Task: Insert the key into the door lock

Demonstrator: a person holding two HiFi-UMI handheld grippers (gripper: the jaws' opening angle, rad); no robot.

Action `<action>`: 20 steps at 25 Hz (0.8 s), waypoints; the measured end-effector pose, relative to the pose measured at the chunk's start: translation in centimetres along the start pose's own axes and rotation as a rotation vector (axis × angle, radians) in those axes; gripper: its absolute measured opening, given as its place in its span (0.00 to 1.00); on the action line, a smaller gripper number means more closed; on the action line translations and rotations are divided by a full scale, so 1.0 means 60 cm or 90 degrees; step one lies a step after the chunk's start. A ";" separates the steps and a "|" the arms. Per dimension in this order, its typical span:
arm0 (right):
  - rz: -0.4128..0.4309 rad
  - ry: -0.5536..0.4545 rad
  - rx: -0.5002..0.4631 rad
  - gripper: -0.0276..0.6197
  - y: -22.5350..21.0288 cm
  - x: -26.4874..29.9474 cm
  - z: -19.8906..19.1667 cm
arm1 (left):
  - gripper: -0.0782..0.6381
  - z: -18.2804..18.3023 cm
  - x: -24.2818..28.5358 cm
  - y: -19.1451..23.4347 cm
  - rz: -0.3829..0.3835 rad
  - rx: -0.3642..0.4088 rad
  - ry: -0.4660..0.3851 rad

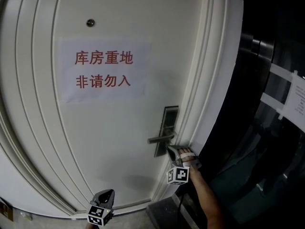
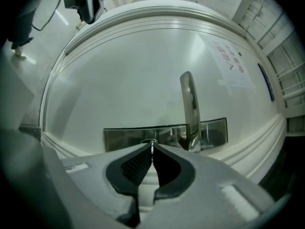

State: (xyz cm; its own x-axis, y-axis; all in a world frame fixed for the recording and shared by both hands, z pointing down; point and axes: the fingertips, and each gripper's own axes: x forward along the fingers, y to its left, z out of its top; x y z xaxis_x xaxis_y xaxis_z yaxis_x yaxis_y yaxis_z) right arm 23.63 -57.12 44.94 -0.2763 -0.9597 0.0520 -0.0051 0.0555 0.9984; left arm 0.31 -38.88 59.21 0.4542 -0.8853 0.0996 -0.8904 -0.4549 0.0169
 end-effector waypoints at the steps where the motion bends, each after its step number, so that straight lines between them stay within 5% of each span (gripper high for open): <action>1: 0.000 0.001 0.000 0.06 -0.001 -0.001 0.000 | 0.11 0.000 -0.001 0.002 0.002 0.000 0.000; 20: -0.008 0.007 0.009 0.06 0.005 0.041 -0.004 | 0.11 0.005 -0.006 0.022 0.020 -0.001 -0.003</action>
State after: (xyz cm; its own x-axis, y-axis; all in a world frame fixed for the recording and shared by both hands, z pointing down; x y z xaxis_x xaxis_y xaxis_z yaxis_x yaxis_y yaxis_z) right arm 23.21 -59.52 45.35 -0.2656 -0.9633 0.0389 -0.0231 0.0467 0.9986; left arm -1.02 -39.22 58.92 0.4258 -0.8998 0.0954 -0.9044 -0.4264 0.0152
